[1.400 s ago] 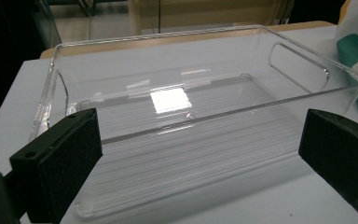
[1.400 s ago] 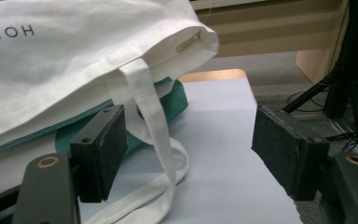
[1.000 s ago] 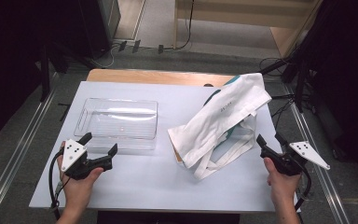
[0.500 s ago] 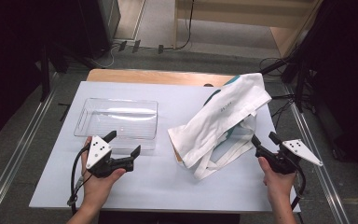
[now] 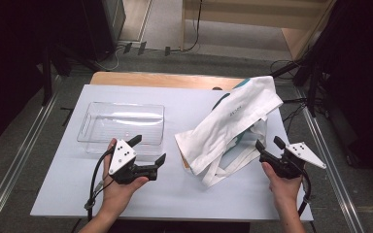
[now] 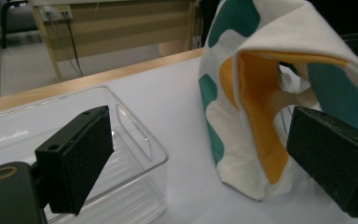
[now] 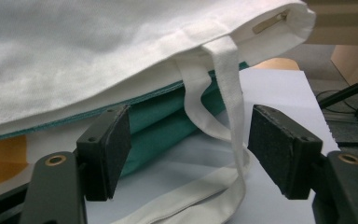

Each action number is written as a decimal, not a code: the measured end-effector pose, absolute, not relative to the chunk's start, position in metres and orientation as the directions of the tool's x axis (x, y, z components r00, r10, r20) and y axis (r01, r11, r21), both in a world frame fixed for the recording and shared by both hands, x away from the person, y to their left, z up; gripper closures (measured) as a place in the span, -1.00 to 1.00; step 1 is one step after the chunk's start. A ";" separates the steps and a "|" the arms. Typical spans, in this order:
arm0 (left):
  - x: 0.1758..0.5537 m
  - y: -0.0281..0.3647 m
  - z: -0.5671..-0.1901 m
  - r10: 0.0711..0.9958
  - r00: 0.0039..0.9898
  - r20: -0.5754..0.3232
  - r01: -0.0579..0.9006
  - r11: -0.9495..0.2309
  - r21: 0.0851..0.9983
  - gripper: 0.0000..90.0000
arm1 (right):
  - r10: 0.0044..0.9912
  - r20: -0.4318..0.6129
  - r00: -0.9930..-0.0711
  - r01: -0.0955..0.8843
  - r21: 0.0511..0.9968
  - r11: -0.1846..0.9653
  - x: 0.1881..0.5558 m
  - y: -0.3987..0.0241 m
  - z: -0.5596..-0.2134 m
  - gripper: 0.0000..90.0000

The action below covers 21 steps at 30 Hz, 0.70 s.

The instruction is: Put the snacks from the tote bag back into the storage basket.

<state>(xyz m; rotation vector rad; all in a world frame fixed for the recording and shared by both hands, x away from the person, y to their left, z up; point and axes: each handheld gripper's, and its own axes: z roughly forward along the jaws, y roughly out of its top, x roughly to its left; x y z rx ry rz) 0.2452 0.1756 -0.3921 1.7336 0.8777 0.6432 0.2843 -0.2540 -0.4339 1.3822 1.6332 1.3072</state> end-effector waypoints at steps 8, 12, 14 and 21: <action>0.247 0.148 -0.390 0.777 0.630 0.004 0.246 -0.204 0.948 -0.83 | 0.959 0.110 -0.261 0.365 0.931 -0.008 0.288 -0.245 -0.437 -0.32; 0.251 0.134 -0.385 0.767 0.641 -0.007 0.254 -0.203 0.946 -0.81 | 0.965 0.116 -0.237 0.374 0.927 -0.019 0.291 -0.244 -0.439 -0.31; 0.252 0.129 -0.382 0.763 0.647 -0.012 0.251 -0.198 0.947 -0.79 | 0.960 0.125 -0.249 0.376 0.926 -0.023 0.292 -0.245 -0.440 -0.28; 0.248 0.120 -0.378 0.735 0.678 0.001 0.215 -0.199 0.956 -0.79 | 0.954 0.142 -0.264 0.388 0.921 -0.030 0.294 -0.242 -0.444 -0.14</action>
